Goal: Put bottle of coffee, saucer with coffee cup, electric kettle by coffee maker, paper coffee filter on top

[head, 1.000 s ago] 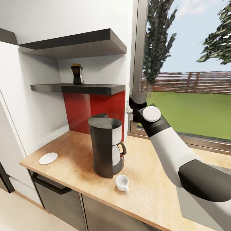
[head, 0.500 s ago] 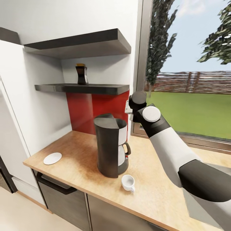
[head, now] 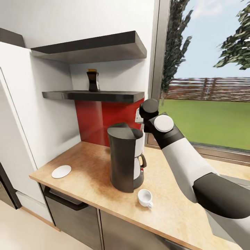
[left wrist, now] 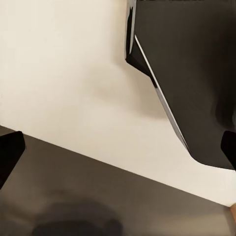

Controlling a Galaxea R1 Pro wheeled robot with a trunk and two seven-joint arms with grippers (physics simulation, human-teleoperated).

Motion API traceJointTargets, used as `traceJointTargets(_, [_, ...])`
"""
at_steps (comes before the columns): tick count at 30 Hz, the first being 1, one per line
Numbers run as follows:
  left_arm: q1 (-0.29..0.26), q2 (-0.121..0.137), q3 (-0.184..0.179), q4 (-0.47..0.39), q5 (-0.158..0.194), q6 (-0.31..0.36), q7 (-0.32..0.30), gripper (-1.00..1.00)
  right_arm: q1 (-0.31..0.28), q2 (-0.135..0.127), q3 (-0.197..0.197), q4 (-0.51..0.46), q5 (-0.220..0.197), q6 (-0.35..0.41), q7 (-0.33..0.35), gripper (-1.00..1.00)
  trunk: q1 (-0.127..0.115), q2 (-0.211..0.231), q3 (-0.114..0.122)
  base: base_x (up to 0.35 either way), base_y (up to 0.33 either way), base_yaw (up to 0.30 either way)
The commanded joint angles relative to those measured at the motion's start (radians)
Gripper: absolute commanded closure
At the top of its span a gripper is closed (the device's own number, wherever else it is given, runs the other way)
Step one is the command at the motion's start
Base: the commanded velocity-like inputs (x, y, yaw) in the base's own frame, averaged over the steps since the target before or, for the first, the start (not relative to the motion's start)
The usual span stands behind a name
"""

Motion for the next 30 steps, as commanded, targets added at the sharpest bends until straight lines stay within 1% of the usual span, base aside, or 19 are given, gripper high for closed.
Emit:
traceJointTargets(1, [0.0, 0.0, 0.005, 0.001, 0.0, -0.002, 0.001, -1.0, 0.0, 0.0, 0.002, 0.001, 0.004, 0.014, 0.007, 1.0, 0.0, 0.0, 0.0, 0.0, 0.017, 0.0])
traceJointTargets(6, [0.0, 0.001, 0.005, 0.001, 0.002, -0.003, 0.001, -1.0, 0.0, 0.0, 0.001, 0.001, 0.004, 0.014, 0.007, 1.0, 0.0, 0.0, 0.0, 0.0, 0.016, 0.0])
traceJointTargets(12, [0.0, 0.0, 0.005, 0.001, 0.002, -0.003, 0.001, -1.0, 0.002, 0.0, 0.0, 0.007, 0.004, 0.014, 0.007, 1.0, 0.0, 0.0, 0.0, 0.0, 0.154, 0.0])
traceJointTargets(24, [0.0, 0.0, 0.005, 0.001, 0.0, -0.002, 0.0, -1.0, 0.004, 0.0, 0.001, 0.064, 0.004, 0.014, 0.007, 1.0, 0.0, 0.0, 0.0, 0.0, 0.008, 0.0])
traceJointTargets(30, [0.001, 0.001, 0.006, 0.0, 0.004, -0.003, -0.004, -1.0, 0.006, 0.0, 0.002, 0.071, 0.004, 0.014, 0.007, 1.0, 0.0, 0.0, 0.0, 0.003, 0.004, 0.0])
